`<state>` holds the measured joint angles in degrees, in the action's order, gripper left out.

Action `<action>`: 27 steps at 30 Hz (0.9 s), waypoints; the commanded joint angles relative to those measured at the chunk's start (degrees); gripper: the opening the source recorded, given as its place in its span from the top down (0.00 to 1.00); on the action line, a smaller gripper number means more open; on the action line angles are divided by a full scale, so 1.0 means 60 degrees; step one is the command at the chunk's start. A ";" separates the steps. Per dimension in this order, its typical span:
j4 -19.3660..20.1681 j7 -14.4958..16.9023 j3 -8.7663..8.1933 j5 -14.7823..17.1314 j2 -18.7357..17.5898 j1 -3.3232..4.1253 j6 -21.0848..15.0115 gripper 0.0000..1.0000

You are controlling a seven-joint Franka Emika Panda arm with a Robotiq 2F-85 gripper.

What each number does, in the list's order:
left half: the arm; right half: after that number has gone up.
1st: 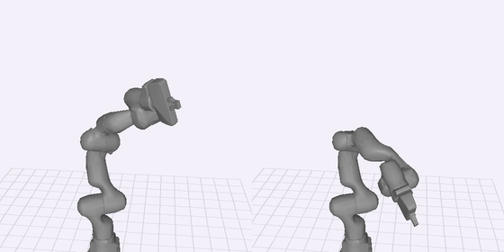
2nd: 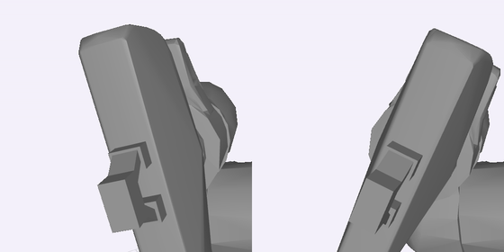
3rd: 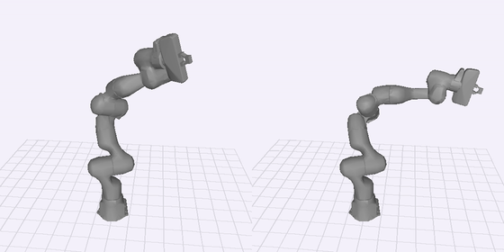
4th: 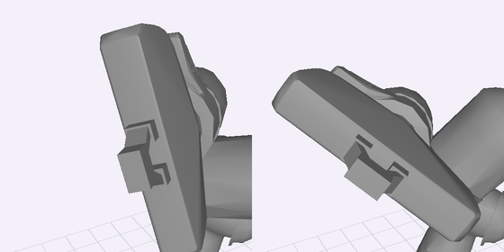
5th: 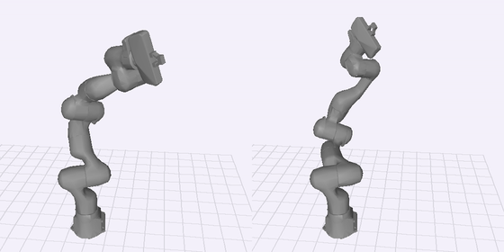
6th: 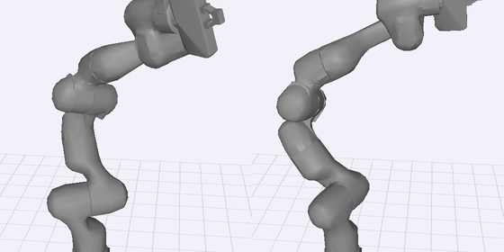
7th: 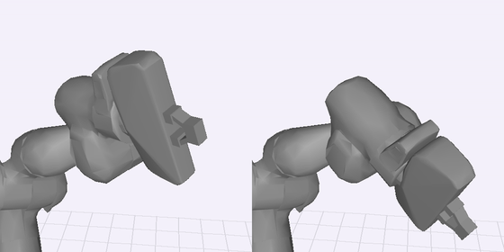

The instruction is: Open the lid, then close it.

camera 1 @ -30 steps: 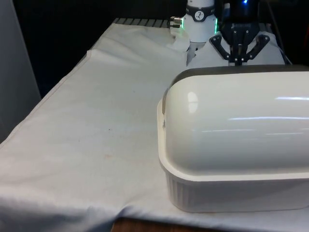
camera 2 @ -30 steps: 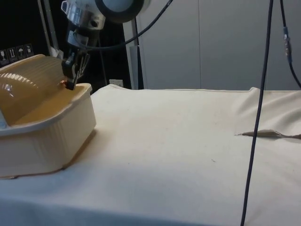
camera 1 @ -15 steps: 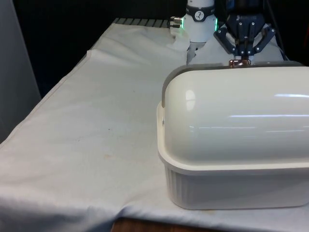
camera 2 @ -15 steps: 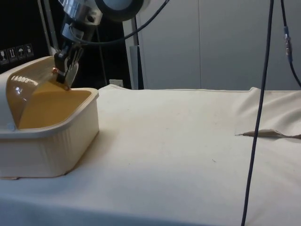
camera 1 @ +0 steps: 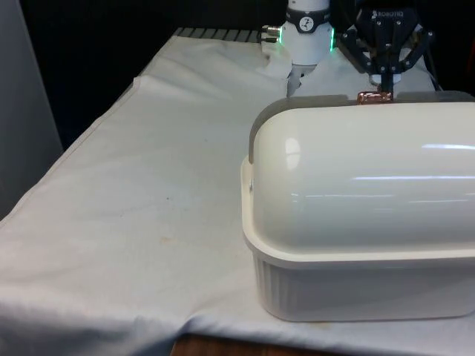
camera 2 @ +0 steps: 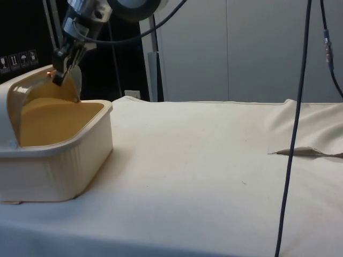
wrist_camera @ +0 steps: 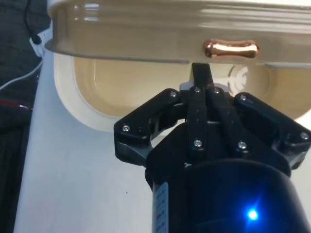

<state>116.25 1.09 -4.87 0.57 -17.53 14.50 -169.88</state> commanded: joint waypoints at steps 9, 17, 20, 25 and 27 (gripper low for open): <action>-0.0306 0.0010 0.0067 0.0038 -0.0095 -0.0019 -0.0315 1.00; -0.0621 -0.0029 0.0048 -0.0010 -0.0095 0.0019 -0.0267 1.00; -0.0707 -0.0038 0.0057 -0.0029 -0.0086 0.0029 -0.0220 1.00; -0.0984 -0.0048 0.0076 -0.0048 -0.0067 0.0048 -0.0115 1.00; -0.0984 0.0000 0.0124 0.0000 -0.0095 0.0010 -0.0181 1.00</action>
<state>110.35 1.09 -4.13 0.57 -18.11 14.55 -170.97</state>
